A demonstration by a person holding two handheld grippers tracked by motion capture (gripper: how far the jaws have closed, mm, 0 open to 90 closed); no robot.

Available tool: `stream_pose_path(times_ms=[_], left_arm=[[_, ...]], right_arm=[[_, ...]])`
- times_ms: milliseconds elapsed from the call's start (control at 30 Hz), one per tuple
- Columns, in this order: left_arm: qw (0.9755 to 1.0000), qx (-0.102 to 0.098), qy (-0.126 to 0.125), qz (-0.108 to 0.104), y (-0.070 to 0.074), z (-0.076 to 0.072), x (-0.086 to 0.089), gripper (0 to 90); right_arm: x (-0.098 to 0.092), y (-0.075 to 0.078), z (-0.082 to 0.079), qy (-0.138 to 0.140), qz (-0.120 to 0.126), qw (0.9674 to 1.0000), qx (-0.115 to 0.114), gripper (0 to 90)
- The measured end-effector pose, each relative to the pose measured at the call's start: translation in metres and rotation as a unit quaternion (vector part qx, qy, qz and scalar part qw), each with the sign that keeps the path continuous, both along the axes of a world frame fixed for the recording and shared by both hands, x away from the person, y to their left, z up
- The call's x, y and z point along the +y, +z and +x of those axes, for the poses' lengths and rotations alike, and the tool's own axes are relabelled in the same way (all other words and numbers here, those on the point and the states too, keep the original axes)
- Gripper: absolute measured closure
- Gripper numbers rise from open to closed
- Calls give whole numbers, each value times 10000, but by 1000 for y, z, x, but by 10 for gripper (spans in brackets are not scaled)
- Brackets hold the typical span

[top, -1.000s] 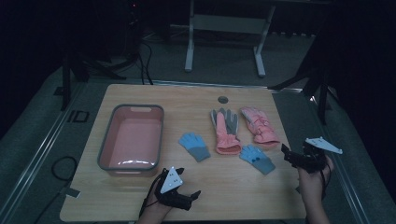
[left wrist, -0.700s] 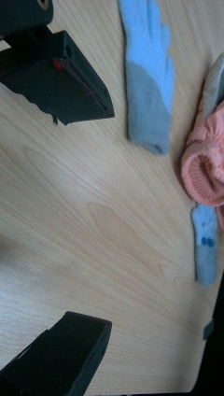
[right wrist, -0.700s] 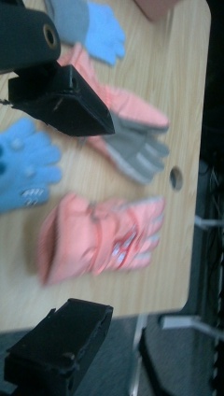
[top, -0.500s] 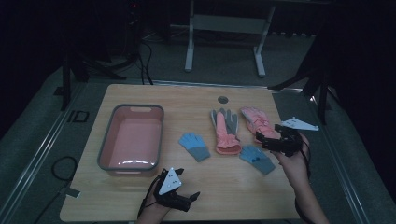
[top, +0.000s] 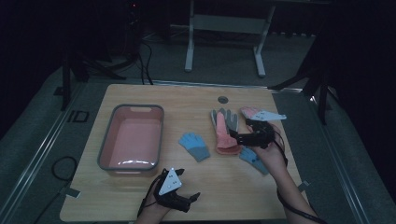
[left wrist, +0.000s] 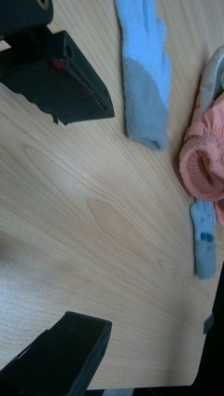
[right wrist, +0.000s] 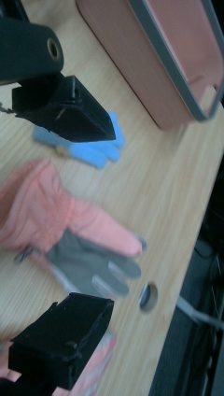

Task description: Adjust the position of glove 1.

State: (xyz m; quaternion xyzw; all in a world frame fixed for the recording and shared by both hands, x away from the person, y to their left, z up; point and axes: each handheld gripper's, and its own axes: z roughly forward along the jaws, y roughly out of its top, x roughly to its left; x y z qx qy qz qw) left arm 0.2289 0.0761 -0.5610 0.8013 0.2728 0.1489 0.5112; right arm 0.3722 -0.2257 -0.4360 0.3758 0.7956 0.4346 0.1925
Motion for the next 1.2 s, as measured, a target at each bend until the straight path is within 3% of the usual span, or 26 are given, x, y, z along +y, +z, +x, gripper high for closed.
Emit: stream_pose_path(times_ms=[400,600,767,900,1033,1100,1200], left_arm=[[10000,-22,-43,30,0,-1,-1,21],[10000,-17,-67,-14,0,-1,0,21],[9999,-35,-96,10,0,-1,-1,20],[9999,-55,-102,41,0,-2,-1,21],[9999,-54,-101,37,0,-2,-1,21],[9999,-49,-118,37,0,-2,-1,21],[9999,-50,-121,40,0,-2,-2,21]], right_arm=[[58,-19,9,667,-276,9970,276,164],[85,-33,12,915,-468,9942,312,246],[99,-43,15,1036,-489,9923,474,273],[115,-56,20,1203,-633,9890,587,335],[123,-66,25,1185,-896,9866,675,533],[126,-72,28,1272,-860,9849,799,553],[129,-81,32,1254,-1055,9827,859,592]])
